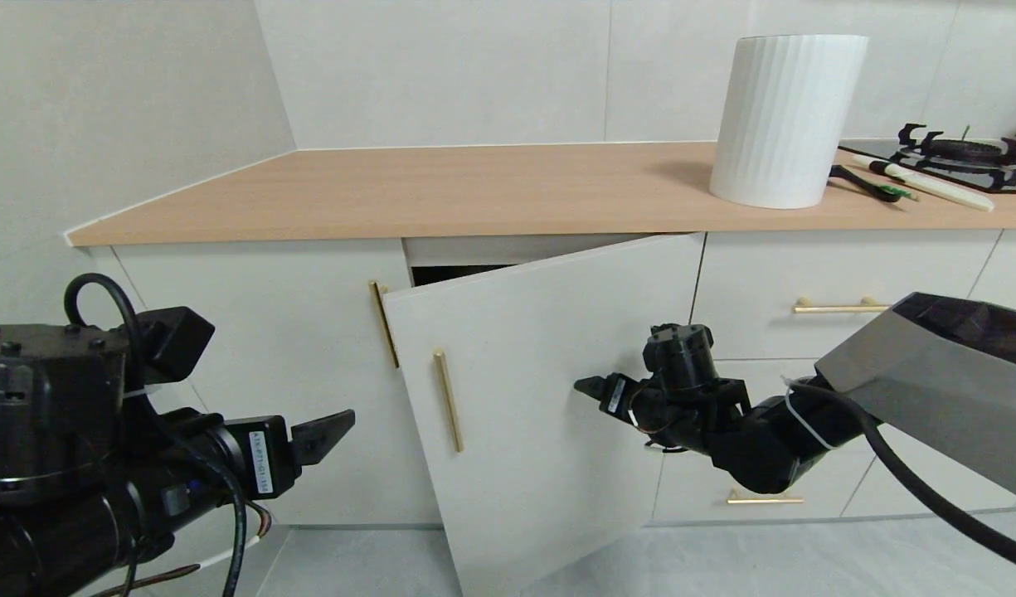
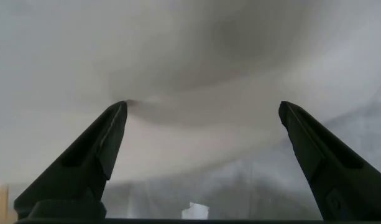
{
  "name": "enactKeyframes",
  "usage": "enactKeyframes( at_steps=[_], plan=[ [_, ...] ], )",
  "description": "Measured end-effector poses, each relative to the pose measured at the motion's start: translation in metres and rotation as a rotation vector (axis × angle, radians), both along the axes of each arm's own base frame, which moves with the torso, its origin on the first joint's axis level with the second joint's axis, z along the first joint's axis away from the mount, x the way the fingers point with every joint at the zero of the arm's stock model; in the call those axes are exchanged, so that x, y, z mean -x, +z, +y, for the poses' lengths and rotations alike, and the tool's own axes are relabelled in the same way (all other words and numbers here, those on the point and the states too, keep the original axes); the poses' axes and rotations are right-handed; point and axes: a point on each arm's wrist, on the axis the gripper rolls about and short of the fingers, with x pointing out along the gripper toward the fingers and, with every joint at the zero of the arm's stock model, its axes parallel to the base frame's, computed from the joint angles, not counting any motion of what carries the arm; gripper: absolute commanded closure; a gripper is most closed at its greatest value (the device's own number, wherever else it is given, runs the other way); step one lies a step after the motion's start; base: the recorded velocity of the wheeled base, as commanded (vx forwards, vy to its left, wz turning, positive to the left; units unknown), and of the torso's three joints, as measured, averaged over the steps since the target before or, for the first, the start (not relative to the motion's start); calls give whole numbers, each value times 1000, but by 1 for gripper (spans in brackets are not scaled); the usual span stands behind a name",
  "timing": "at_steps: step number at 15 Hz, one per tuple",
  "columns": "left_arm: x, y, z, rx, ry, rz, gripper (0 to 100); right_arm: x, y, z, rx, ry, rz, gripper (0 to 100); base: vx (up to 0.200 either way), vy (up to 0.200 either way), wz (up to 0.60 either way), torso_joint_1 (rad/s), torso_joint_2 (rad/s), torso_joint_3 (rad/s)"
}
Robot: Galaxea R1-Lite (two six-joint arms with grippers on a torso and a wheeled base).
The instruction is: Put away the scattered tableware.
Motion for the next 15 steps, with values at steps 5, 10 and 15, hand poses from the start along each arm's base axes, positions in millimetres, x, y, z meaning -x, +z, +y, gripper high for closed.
enactKeyframes(
  at_steps=[5, 10, 15],
  plan=[
    [0, 1, 0, 5, 3, -4, 0, -9, 4, 3, -36, -73, -18, 0, 0, 0, 0, 0, 0, 0],
    [1, 1, 1, 7, 4, -7, 0, -28, 6, -8, -58, -181, -43, 0, 0, 0, 0, 0, 0, 0],
    [1, 1, 1, 8, 5, -8, 0, -41, 2, -16, -45, -251, -61, 0, 0, 0, 0, 0, 0, 0]
  ],
)
